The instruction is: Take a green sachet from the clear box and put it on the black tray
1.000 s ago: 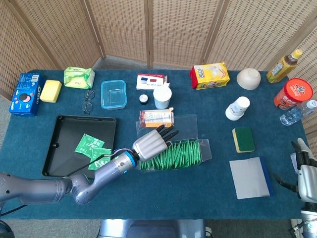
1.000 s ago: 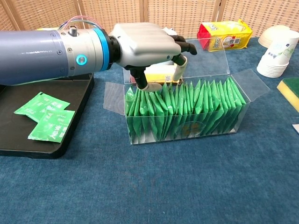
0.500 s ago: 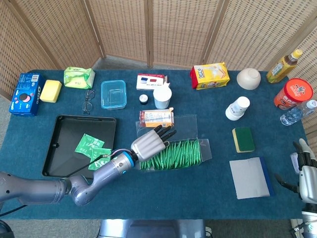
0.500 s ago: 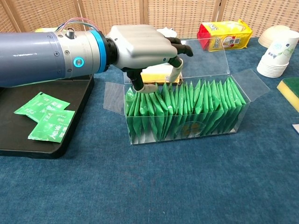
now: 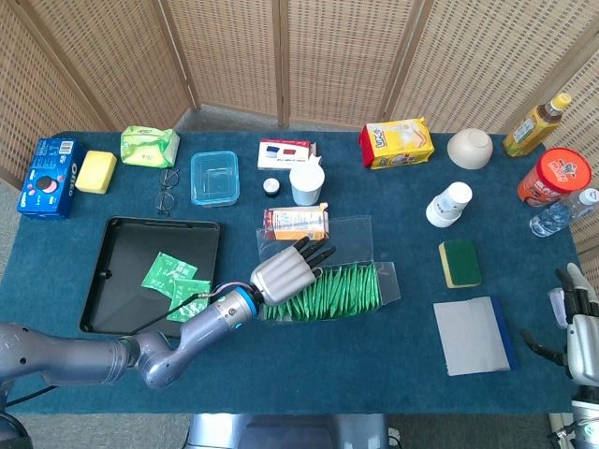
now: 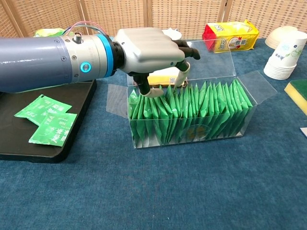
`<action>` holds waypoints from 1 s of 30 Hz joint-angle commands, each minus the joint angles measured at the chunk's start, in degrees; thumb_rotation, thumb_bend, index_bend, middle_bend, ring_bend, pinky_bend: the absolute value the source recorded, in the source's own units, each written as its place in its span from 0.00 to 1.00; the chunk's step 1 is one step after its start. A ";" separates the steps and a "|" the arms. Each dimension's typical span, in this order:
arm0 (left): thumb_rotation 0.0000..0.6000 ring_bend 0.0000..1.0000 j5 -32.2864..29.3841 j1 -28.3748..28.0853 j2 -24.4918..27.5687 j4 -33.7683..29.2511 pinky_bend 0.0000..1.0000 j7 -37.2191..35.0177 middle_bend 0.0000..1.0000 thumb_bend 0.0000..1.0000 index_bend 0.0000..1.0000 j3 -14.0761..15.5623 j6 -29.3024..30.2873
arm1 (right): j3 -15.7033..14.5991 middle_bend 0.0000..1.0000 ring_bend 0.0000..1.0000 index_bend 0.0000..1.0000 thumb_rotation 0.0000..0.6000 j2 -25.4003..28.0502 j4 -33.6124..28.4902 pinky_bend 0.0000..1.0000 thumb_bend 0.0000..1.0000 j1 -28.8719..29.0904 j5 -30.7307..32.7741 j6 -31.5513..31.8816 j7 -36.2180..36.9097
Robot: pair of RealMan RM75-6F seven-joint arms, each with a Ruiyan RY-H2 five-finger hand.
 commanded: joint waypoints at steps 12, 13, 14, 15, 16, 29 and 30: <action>1.00 0.00 0.86 -0.57 -1.86 2.17 0.15 0.48 0.05 0.35 0.48 0.37 1.00 | -0.06 0.02 0.06 0.00 1.00 -0.16 0.48 0.20 0.21 -0.48 -0.06 0.38 0.59; 1.00 0.00 0.90 -0.60 -1.95 2.29 0.15 0.57 0.05 0.35 0.48 0.39 1.07 | -0.07 0.02 0.06 0.00 1.00 -0.15 0.48 0.20 0.21 -0.51 -0.08 0.40 0.63; 1.00 0.00 0.94 -0.65 -2.08 2.47 0.15 0.68 0.06 0.35 0.49 0.39 1.16 | -0.07 0.02 0.06 0.00 1.00 -0.13 0.49 0.20 0.21 -0.54 -0.11 0.42 0.66; 1.00 0.00 0.97 -0.67 -2.17 2.56 0.15 0.69 0.06 0.35 0.49 0.40 1.21 | -0.08 0.02 0.06 0.00 1.00 -0.12 0.50 0.20 0.21 -0.56 -0.12 0.43 0.70; 1.00 0.00 1.03 -0.69 -2.30 2.69 0.15 0.67 0.06 0.35 0.50 0.40 1.27 | -0.07 0.02 0.06 0.00 1.00 -0.13 0.51 0.20 0.21 -0.59 -0.12 0.46 0.75; 1.00 0.00 2.48 -0.58 -3.20 4.12 0.15 -0.63 0.13 0.35 0.61 0.28 2.09 | -0.02 0.02 0.06 0.00 1.00 -0.16 0.67 0.20 0.21 -0.88 -0.27 0.77 1.01; 1.00 0.00 2.58 -0.55 -3.24 4.19 0.15 -0.73 0.13 0.35 0.61 0.26 2.16 | -0.01 0.02 0.06 0.00 1.00 -0.16 0.67 0.20 0.21 -0.88 -0.30 0.79 1.01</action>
